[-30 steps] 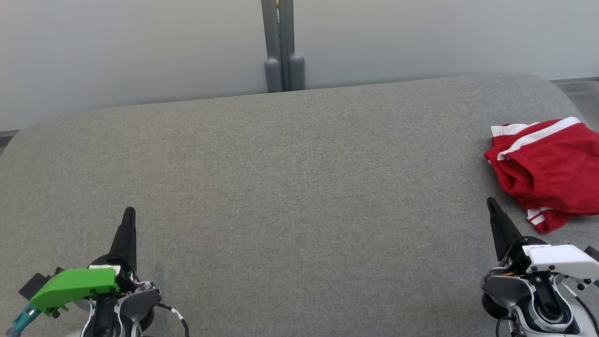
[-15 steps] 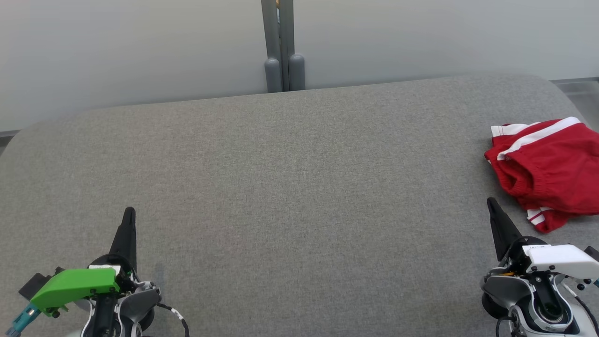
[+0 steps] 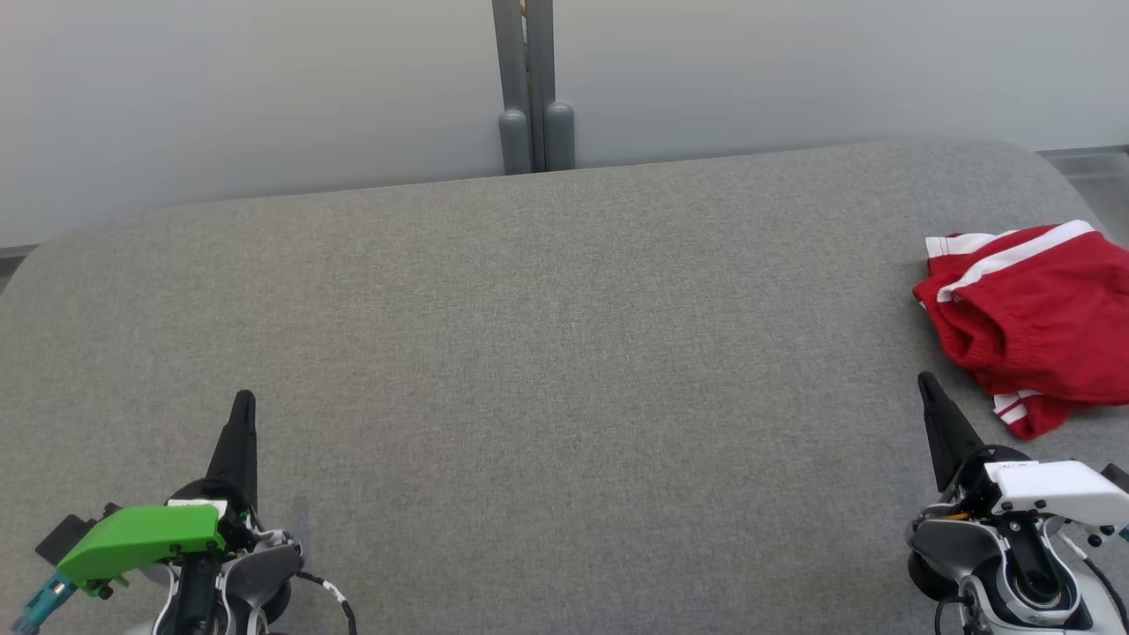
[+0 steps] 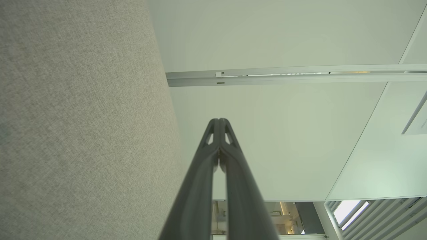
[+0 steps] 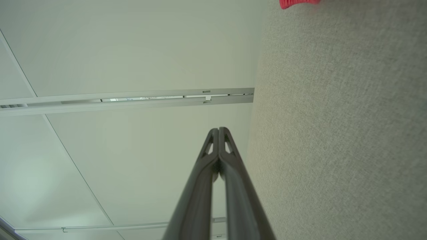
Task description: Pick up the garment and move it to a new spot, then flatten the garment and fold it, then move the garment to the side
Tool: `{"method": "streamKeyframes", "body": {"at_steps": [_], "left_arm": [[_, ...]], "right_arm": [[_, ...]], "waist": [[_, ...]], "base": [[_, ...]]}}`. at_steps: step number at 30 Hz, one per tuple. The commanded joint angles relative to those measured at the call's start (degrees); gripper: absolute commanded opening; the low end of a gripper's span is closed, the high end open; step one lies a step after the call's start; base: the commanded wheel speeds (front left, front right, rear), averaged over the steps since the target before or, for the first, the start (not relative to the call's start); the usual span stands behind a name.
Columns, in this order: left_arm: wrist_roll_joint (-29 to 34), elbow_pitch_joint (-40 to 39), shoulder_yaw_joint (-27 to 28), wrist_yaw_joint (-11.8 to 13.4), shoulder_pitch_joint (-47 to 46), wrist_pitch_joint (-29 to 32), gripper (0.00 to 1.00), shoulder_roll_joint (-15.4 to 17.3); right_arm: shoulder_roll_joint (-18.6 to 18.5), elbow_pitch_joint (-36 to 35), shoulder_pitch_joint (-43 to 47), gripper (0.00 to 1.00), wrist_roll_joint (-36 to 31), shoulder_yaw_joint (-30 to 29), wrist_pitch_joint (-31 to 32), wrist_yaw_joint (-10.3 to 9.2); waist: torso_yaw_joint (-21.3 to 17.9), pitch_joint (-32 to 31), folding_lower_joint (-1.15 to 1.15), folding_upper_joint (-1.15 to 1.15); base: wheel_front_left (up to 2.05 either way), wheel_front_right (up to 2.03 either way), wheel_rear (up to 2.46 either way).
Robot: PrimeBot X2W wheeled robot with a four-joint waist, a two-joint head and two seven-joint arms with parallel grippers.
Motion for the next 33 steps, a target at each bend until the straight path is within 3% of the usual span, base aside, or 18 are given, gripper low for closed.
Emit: {"method": "streamKeyframes", "body": {"at_steps": [1, 33], "left_arm": [[-0.1, -0.3, 0.2, -0.3, -0.7, 0.0, 0.00, 0.4], [-0.1, -0.3, 0.2, -0.3, -0.7, 0.0, 0.00, 0.4]], "right_arm": [[-0.1, -0.3, -0.4, 0.00, 0.4, -0.1, 0.2, 0.02], [-0.1, -0.2, -0.4, 0.00, 0.4, -0.1, 0.2, 0.02]], "waist": [[0.0, 0.0, 0.00, 0.00], [0.0, 0.0, 0.00, 0.00]], "base": [[0.00, 0.00, 0.00], [0.00, 0.00, 0.00]]}}
